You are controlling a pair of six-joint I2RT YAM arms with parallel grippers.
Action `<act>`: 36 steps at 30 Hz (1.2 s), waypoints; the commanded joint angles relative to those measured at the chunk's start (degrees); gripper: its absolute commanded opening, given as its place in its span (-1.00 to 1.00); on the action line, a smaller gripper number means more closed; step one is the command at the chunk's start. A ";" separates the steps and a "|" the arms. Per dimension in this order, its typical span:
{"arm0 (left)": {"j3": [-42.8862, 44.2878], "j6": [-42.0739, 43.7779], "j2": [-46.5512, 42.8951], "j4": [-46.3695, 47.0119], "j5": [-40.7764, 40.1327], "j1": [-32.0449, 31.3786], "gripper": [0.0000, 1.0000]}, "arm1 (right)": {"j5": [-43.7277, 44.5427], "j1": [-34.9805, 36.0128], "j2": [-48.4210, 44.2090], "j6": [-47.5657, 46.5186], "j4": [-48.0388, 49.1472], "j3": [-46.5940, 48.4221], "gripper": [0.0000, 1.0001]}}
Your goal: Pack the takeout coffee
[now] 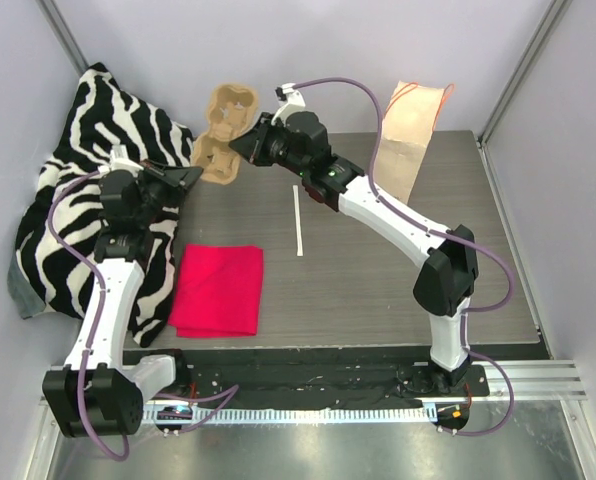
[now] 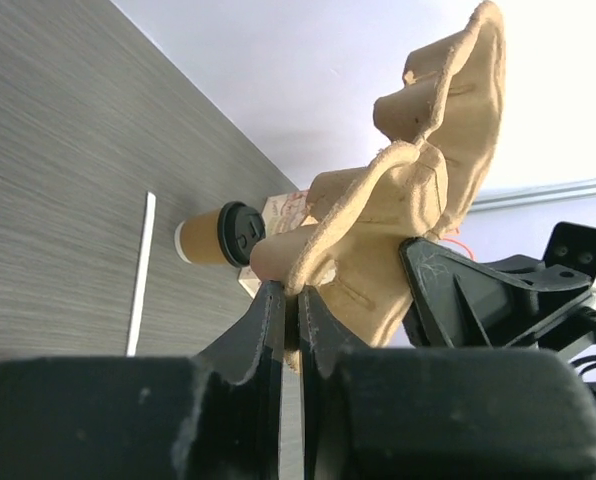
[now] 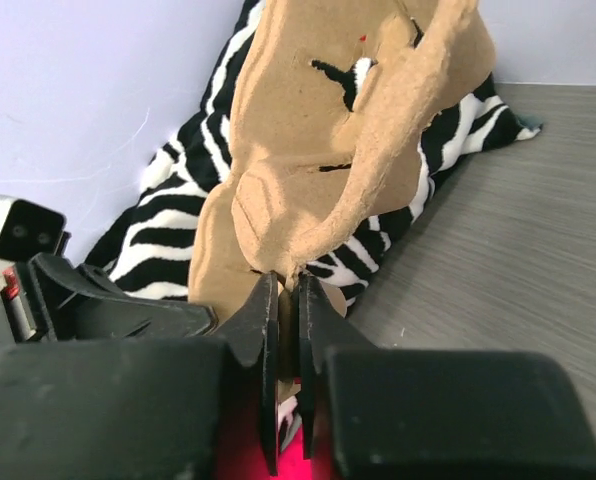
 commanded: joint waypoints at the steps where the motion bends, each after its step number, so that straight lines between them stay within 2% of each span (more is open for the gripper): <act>1: 3.09 5.23 -1.72 -3.96 3.01 -0.02 -0.35 | 2.37 0.57 -2.47 -3.17 1.13 1.83 -0.98; 3: 5.99 9.20 -2.07 -12.47 1.44 0.07 0.03 | 1.75 0.49 -4.65 -5.72 1.13 -0.01 -0.98; 4: 7.30 14.09 -2.08 -16.50 0.21 0.15 0.44 | 0.62 0.40 -5.45 -6.86 1.13 -0.81 -0.98; 5: 10.19 16.58 -1.90 -24.55 -0.58 0.94 0.67 | -0.52 0.31 -6.59 -9.74 1.13 -1.86 -0.98; 7: 12.66 22.90 -0.86 -31.45 -1.65 2.17 0.96 | -3.68 0.05 -10.81 -13.27 1.13 -6.07 -0.98; 8: 14.94 30.50 -0.15 -37.49 -0.08 4.18 0.99 | -5.35 -0.13 -12.39 -14.59 1.13 -7.92 -0.97; 10: 19.68 39.24 2.74 -47.76 2.57 5.95 0.99 | -9.56 -0.48 -17.12 -20.30 -1.15 -13.72 -0.98; 11: 21.01 48.15 3.54 -50.62 2.57 7.26 0.99 | -10.98 -0.48 -18.54 -22.32 -2.64 -15.65 -0.98; 14: 26.28 63.30 4.52 -57.66 8.19 9.38 0.99 | -16.42 -0.48 -24.34 -28.48 -5.63 -24.95 -0.98; 15: 27.52 65.71 4.17 -58.46 9.94 9.38 0.99 | -17.14 -0.39 -25.40 -30.06 -6.42 -26.55 -0.98; 16: 30.23 69.65 3.90 -60.21 16.22 9.38 0.99 | -17.76 -0.39 -27.24 -30.33 -6.87 -27.87 -0.98; 18: 32.09 76.76 2.76 -61.02 23.63 9.30 1.00 | -19.25 -0.39 -28.57 -30.69 -7.57 -31.03 -0.98; 20: 31.41 76.46 0.31 -55.69 28.39 9.21 0.99 | -21.88 -0.31 -29.98 -30.51 -7.57 -32.36 -0.98; 22: 27.56 72.87 -1.98 -44.57 29.20 8.69 0.99 | -23.91 -0.13 -30.77 -30.78 -7.57 -33.59 -0.98; 24: 26.39 71.72 -3.22 -38.20 30.61 6.24 0.99 | -25.40 0.39 -31.74 -31.74 -8.45 -34.21 -0.98; 25: 26.56 71.28 -2.96 -37.04 30.26 5.00 0.99 | -25.58 0.92 -32.00 -32.53 -9.06 -34.39 -0.98; 28: 29.02 71.18 0.29 -36.76 28.33 0.69 0.81 | -25.85 1.97 -32.79 -34.11 -10.03 -34.74 -0.98; 30: 30.25 72.58 2.30 -37.29 24.30 -3.85 0.52 | -25.76 2.42 -33.32 -34.47 -10.39 -35.00 -0.98; 36: 30.34 78.83 4.95 -37.90 17.96 -11.61 0.45 | -25.59 3.30 -34.29 -35.26 -10.39 -36.23 -0.98</act>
